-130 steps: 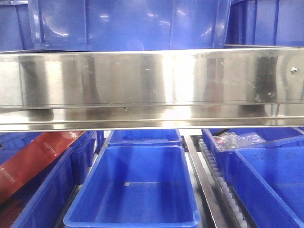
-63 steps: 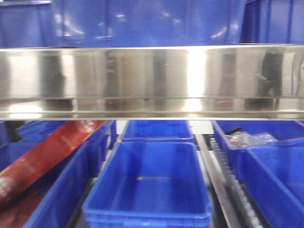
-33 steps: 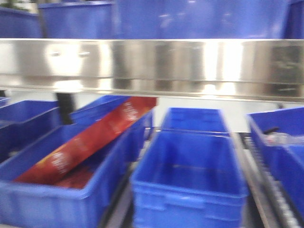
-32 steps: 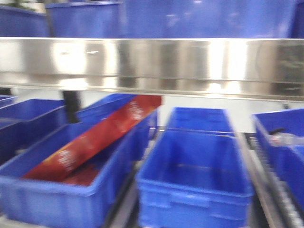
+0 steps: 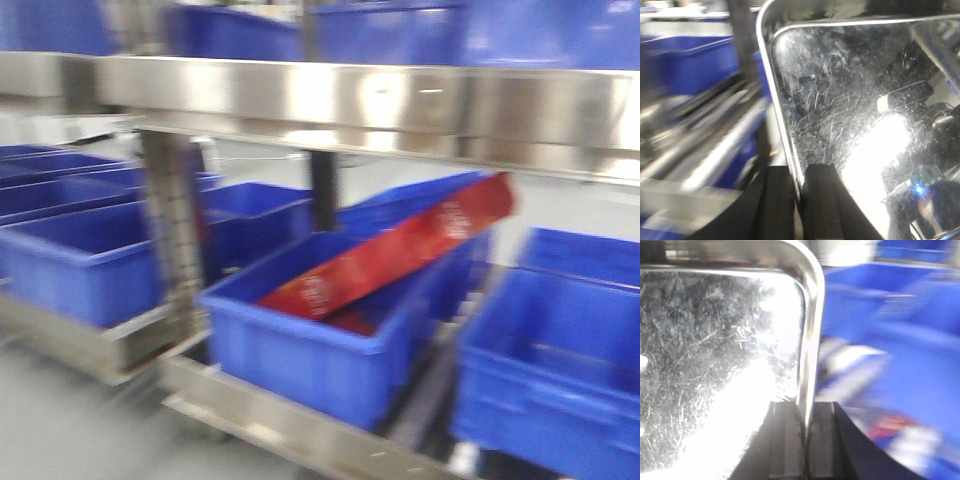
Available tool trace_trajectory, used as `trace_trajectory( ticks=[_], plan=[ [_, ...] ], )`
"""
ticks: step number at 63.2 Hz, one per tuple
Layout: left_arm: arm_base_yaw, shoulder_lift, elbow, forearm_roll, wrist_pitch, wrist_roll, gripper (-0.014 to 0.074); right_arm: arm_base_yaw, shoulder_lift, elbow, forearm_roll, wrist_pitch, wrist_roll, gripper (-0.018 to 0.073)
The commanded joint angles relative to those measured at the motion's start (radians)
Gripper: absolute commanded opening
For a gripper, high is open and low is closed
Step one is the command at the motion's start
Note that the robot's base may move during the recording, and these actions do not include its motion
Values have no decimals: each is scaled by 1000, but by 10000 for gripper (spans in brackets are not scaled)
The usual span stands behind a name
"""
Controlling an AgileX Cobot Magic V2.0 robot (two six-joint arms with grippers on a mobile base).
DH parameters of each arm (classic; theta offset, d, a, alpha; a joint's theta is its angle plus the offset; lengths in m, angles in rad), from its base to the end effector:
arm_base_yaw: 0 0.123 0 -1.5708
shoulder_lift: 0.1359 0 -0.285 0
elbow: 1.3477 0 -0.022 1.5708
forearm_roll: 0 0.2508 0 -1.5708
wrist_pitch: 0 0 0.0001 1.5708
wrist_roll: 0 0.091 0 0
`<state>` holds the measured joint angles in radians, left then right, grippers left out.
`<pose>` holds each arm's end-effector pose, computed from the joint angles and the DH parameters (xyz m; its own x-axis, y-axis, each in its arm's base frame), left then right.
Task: Stack silver trays without gaps
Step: 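Drive the base across the room holding the tray in both grippers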
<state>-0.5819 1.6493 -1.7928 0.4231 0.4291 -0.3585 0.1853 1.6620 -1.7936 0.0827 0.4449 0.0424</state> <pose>0.3329 -0.2003 0.4655 -0.1247 0.1176 -0.9852 0.4047 0.9126 0.0577 0.3855 0.0756 0.4562 -0.2431 0.0732 -0.9672 -0.1911 0.9740 0.1217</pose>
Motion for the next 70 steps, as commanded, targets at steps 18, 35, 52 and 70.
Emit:
trace_trajectory(
  ticks=[18, 35, 52, 70],
  plan=[
    [-9, -15, -7, -8, -59, 10, 11, 9, -17, -12, 11, -56, -16, -81],
    [-9, -15, -7, -8, -59, 10, 11, 9, -17, -12, 11, -56, -16, -81],
    [-9, -15, -7, -8, -59, 10, 11, 9, -17, -12, 11, -56, -16, -81],
    [-9, -15, -7, -8, -59, 10, 11, 9, -17, -12, 11, -56, -16, -81]
  ],
)
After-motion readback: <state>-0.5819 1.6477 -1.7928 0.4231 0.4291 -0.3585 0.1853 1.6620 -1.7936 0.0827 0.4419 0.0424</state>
